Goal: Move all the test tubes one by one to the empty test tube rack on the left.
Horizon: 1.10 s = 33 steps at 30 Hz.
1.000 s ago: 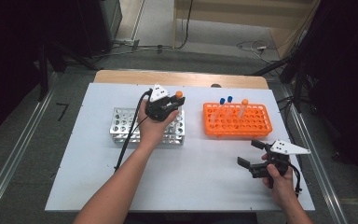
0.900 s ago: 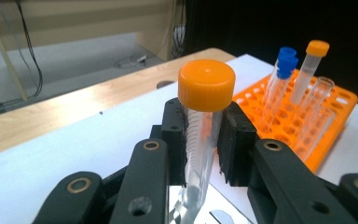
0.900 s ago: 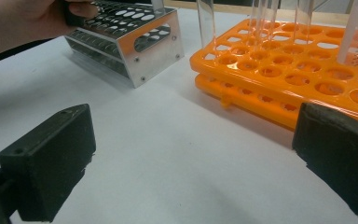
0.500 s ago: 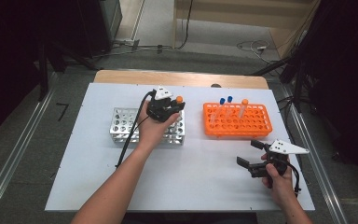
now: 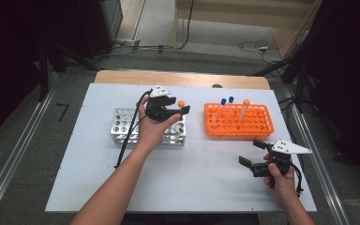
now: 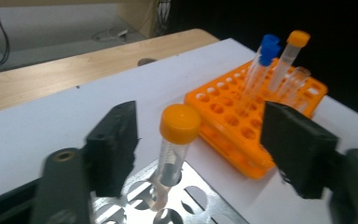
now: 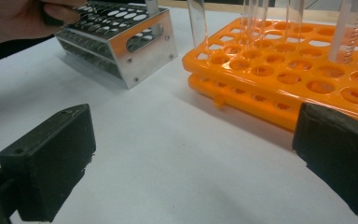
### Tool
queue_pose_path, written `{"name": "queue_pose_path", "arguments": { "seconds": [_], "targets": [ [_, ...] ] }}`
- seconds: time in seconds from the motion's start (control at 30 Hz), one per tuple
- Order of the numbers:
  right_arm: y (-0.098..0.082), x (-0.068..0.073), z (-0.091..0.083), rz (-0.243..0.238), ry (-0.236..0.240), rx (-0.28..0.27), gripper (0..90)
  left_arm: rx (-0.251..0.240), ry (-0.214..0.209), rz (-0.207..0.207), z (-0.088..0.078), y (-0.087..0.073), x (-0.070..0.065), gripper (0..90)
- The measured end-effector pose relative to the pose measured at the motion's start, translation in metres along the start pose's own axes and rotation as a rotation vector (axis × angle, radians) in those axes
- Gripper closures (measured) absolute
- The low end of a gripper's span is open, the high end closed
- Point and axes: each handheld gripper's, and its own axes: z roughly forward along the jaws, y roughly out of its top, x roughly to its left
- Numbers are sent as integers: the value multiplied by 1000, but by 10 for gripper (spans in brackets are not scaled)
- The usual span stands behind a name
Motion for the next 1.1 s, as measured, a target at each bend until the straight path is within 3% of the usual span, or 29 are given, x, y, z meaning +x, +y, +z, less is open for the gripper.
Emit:
{"name": "queue_pose_path", "arguments": {
  "seconds": [0.17,0.27,0.4,0.87,1.1],
  "targets": [
    [4,-5,1,21,-14,-14,0,-21,-26,-4,-15,-4,-4,48],
    [8,-6,1,38,-15,-24,0,-43,-54,10,-27,-9,-8,0],
    [14,-9,5,42,-30,-32,0,-67,-75,22,-42,-15,-12,0],
    [38,-33,26,89,-107,-56,0,-124,-86,33,-85,-49,-28,0],
    [42,-47,41,128,-215,-52,151,-135,-94,57,-97,-64,-31,0]
  ]
}}
